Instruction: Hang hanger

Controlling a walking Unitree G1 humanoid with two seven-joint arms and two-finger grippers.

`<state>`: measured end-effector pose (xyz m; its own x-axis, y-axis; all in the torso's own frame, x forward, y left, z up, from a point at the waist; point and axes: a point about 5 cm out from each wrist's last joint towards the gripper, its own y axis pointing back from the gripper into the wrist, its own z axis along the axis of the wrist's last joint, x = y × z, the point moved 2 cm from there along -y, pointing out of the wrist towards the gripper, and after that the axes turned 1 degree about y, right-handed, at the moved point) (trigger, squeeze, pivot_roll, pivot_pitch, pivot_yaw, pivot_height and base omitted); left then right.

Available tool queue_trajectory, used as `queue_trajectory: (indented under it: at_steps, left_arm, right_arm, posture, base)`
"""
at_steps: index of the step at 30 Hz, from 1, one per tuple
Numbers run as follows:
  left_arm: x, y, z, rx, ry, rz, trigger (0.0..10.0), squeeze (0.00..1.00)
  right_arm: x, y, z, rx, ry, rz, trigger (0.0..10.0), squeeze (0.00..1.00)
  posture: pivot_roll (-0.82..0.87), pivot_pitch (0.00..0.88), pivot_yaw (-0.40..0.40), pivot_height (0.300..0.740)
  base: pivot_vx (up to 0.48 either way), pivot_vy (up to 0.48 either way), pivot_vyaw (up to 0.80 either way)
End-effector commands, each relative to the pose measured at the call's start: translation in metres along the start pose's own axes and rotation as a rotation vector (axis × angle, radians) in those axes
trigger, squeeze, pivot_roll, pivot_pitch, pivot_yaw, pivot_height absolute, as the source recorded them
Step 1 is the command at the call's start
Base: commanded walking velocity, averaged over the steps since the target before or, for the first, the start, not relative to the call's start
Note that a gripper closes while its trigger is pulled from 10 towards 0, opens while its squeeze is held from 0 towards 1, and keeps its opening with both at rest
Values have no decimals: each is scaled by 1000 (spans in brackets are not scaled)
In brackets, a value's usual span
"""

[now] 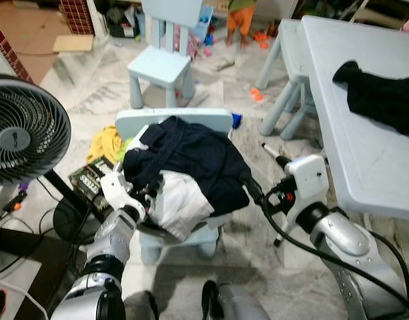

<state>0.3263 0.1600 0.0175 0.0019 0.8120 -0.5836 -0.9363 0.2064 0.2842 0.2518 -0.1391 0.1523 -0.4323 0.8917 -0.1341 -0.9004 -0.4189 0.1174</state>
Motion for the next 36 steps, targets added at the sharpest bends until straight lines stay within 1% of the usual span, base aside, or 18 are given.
queue_trajectory:
  at_steps: [1, 2, 7, 9, 10, 12, 13, 18, 20, 22, 24, 25, 27, 28, 32, 33, 34, 36]
  left_arm:
    - [-5, -3, -1, 2, -71, -4, 0, 0]
    - [-5, -3, -1, 2, -71, -4, 0, 0]
    - [6, 1, 14, -84, -174, 95, 0, 0]
    - [9, 2, 20, -124, -172, 123, 0, 0]
    - [9, 2, 20, -124, -172, 123, 0, 0]
    - [14, 4, 27, -157, -219, 178, 0, 0]
    - [17, 6, 30, -175, -268, 214, 0, 0]
    - [18, 8, 32, -185, -372, 230, 0, 0]
    - [18, 8, 32, -180, -430, 242, 0, 0]
    - [16, 8, 34, -194, -516, 256, 0, 0]
    - [15, 8, 34, -200, -543, 253, 0, 0]
    - [12, 9, 34, -208, -610, 251, 0, 0]
    - [9, 9, 32, -210, -653, 240, 0, 0]
    - [9, 9, 32, -210, -653, 240, 0, 0]
    - [3, 12, 25, -207, -855, 192, 0, 0]
    - [2, 13, 24, -210, -885, 184, 0, 0]
    - [0, 15, 21, -207, -985, 155, 0, 0]
    - [-1, 16, 17, -195, -1047, 134, 0, 0]
  right_arm:
    - [-5, -1, -3, 5, 5, -28, 10000, 0]
    - [-5, -1, -3, 5, 5, -28, 10000, 0]
    - [-5, -2, -4, 6, 5, -35, 10000, 0]
    - [-4, -3, -5, 5, 4, -35, 10000, 0]
    - [-4, -3, -5, 5, 4, -35, 10000, 0]
    - [-3, -5, -5, 1, 4, -35, 10000, 0]
    - [-3, -6, -5, -1, 3, -36, 10000, 0]
    - [-3, -9, -6, -6, 3, -39, 10000, 0]
    - [-3, -10, -6, -7, 3, -39, 10000, 0]
    - [-3, -11, -6, -9, 3, -39, 10000, 0]
    - [-3, -11, -6, -11, 2, -40, 10000, 0]
    - [-3, -11, -7, -11, 2, -40, 10000, 0]
    - [-2, -12, -7, -12, 3, -40, 10000, 0]
    - [-2, -12, -7, -12, 3, -40, 10000, 0]
    - [-2, -12, -8, -13, 4, -43, 10000, 0]
    - [-2, -13, -8, -13, 5, -43, 10000, 0]
    - [-3, -13, -9, -14, 5, -44, 10000, 0]
    - [-3, -13, -9, -15, 5, -45, 10000, 0]
  posture:
    - [-181, 162, -91, 740]
    - [-181, 162, -91, 740]
    - [-167, 162, -89, 740]
    - [-164, 161, -89, 740]
    - [-164, 161, -89, 740]
    - [-157, 159, -87, 740]
    - [-152, 155, -86, 740]
    - [-147, 151, -84, 740]
    - [-145, 147, -82, 740]
    - [-143, 145, -80, 740]
    - [-143, 143, -79, 740]
    - [-141, 141, -78, 740]
    - [-138, 139, -77, 740]
    - [-138, 139, -77, 740]
    - [-131, 136, -76, 740]
    - [-131, 136, -76, 740]
    - [-131, 136, -76, 740]
    - [-131, 136, -76, 740]
  base:
    - [0, 0, 0]
    - [0, 0, 0]
    - [0, 0, 0]
    - [0, 0, 0]
    - [0, 0, 0]
    - [0, 0, 0]
    - [0, 0, 0]
    - [0, 0, 0]
    - [0, 0, 0]
    - [0, 0, 0]
    - [0, 0, 0]
    - [0, 0, 0]
    - [0, 0, 0]
    - [0, 0, 0]
    - [0, 0, 0]
    - [0, 0, 0]
    - [0, 0, 0]
    - [0, 0, 0]
